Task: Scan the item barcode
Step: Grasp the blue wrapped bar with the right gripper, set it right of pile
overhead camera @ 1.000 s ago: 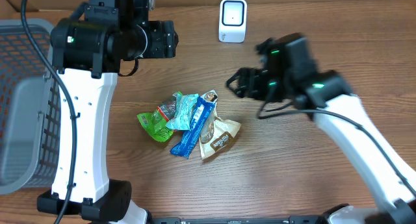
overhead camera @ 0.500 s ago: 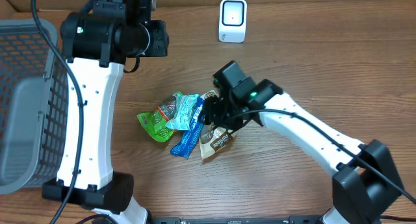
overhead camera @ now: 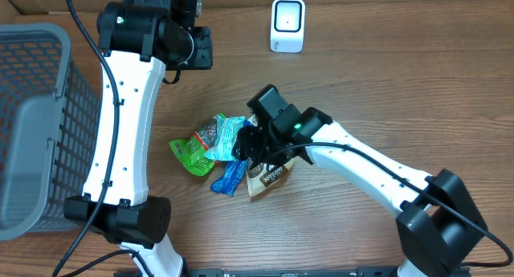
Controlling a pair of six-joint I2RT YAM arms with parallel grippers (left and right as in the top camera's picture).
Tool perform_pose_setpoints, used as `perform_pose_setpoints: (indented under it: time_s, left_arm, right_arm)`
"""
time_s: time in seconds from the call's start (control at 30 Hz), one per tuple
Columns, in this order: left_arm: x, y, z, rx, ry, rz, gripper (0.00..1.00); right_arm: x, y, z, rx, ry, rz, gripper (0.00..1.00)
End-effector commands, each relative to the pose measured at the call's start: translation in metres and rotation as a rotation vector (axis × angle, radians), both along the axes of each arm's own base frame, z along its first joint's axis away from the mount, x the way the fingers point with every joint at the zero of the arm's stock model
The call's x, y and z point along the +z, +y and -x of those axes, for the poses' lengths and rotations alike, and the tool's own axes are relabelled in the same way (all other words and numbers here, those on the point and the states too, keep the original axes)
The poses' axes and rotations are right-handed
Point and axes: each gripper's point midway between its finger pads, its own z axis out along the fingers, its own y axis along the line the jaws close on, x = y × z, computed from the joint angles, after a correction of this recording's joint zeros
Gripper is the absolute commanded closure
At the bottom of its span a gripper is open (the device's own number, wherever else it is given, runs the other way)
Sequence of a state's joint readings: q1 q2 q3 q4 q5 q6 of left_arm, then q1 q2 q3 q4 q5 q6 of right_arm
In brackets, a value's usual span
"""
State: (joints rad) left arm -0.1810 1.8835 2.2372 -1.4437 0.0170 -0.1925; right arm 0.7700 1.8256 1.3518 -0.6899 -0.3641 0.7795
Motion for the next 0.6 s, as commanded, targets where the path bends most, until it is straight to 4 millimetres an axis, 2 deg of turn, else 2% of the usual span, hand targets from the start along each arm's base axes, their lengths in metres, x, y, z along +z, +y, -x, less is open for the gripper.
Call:
perform_pose_setpoints:
  time_s: [0.0, 0.17, 0.37, 0.57]
  left_arm:
    - [-0.003, 0.004, -0.005, 0.027, -0.002, -0.004, 0.58]
    - [-0.003, 0.004, -0.006, 0.028, -0.003, -0.007, 0.56]
    - [-0.003, 0.004, -0.007, 0.028, -0.006, -0.006, 0.45]
    - [-0.003, 0.004, -0.007, 0.028, -0.007, -0.006, 0.24]
  right_arm:
    - [-0.025, 0.001, 0.006, -0.018, 0.046, 0.05, 0.44]
    - [-0.04, 0.004, 0.006, -0.011, 0.064, 0.062, 0.45]
    - [-0.066, 0.006, 0.004, -0.017, 0.091, 0.088, 0.45]
    - [-0.07, 0.008, -0.007, -0.051, 0.069, 0.08, 0.5]
